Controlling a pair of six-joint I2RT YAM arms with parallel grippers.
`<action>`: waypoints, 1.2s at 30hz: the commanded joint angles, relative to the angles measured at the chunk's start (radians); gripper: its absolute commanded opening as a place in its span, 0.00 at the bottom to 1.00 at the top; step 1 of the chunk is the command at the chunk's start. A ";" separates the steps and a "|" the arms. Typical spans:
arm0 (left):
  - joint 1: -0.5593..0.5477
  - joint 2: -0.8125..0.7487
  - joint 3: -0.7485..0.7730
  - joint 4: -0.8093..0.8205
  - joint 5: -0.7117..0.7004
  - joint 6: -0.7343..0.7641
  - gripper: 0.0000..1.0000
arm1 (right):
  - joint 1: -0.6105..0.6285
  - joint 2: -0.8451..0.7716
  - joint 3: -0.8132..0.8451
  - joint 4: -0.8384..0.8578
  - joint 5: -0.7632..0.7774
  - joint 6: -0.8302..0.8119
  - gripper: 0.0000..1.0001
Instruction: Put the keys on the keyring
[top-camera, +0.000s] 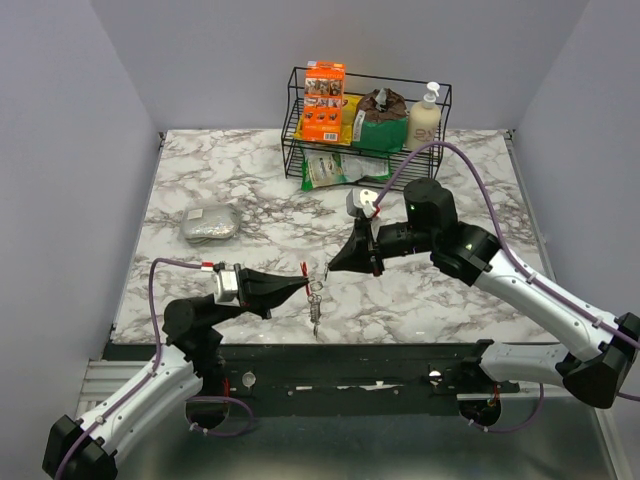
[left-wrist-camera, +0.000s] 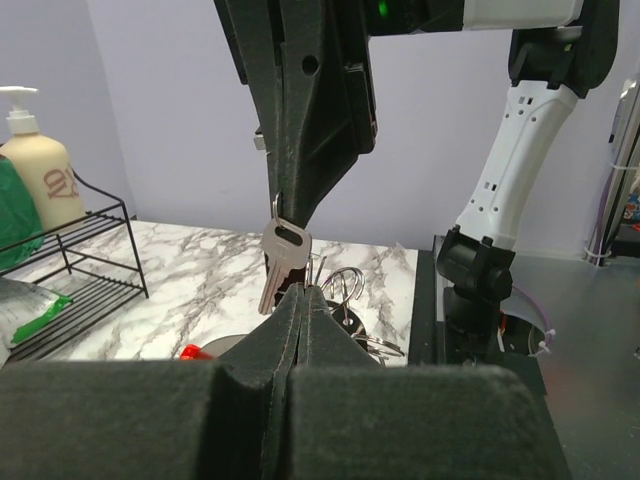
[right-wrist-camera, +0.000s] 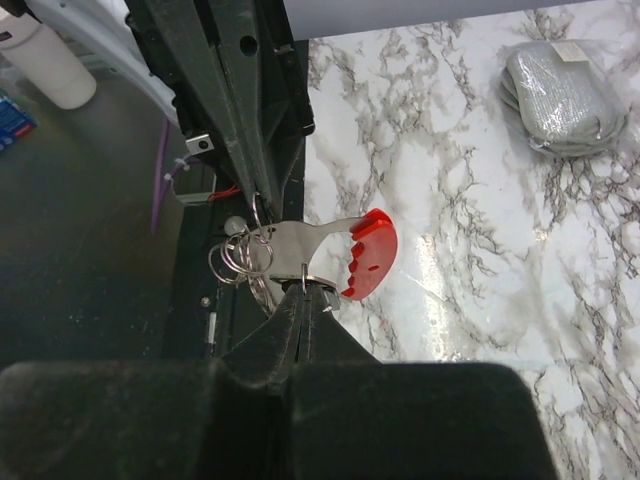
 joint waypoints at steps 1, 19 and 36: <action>-0.003 -0.002 0.034 -0.005 -0.004 0.020 0.00 | 0.021 0.004 0.031 -0.002 -0.041 0.013 0.01; -0.003 0.013 0.040 0.007 -0.009 0.006 0.00 | 0.050 0.035 0.020 -0.008 -0.035 0.016 0.01; -0.003 0.021 0.035 0.003 -0.044 0.009 0.00 | 0.071 0.038 0.016 -0.016 -0.047 0.013 0.01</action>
